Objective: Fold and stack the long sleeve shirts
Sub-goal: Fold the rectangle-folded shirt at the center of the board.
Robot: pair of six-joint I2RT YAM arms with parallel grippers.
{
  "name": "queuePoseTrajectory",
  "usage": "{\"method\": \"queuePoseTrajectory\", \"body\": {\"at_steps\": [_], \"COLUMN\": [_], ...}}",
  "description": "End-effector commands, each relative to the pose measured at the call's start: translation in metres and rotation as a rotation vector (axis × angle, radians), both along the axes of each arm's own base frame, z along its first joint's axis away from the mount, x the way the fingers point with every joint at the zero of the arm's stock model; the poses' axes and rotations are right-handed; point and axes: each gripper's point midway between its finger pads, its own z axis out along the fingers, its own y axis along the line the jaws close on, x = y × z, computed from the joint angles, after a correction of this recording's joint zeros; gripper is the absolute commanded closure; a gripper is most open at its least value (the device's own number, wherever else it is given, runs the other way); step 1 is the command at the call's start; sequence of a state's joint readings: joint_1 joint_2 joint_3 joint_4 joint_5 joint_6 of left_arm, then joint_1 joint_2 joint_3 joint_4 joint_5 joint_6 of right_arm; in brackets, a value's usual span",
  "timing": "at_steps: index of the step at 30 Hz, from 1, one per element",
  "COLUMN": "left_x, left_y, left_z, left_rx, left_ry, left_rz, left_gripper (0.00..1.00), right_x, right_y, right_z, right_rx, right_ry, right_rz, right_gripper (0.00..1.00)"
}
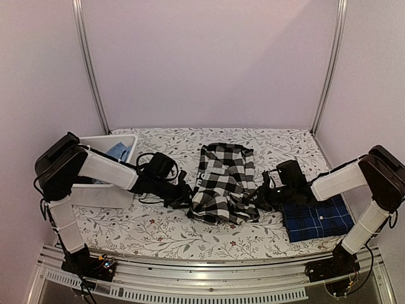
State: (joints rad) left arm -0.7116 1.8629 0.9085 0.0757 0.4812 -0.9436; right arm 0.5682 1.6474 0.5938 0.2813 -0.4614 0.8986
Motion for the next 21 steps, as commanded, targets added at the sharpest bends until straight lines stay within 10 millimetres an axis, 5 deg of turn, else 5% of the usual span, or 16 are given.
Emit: {"method": "queuePoseTrajectory", "body": {"at_steps": [1, 11, 21], "left_x": [0.011, 0.002, -0.002], "left_y": [0.007, 0.012, -0.002], "left_z": [0.017, 0.04, 0.058], "left_rx": [0.035, 0.052, 0.102], "left_ry": [-0.066, -0.122, -0.189], "left_rz": [-0.011, -0.087, -0.17], "left_gripper": [0.6, 0.38, 0.47], "right_x": [0.004, -0.007, -0.016], "right_y": [-0.009, -0.014, 0.018], "right_z": [0.016, 0.039, 0.033], "right_rx": [-0.049, -0.202, -0.368], "right_ry": [-0.058, -0.168, -0.22], "right_rz": [-0.006, 0.057, 0.206], "right_gripper": [0.7, 0.51, 0.74]}}
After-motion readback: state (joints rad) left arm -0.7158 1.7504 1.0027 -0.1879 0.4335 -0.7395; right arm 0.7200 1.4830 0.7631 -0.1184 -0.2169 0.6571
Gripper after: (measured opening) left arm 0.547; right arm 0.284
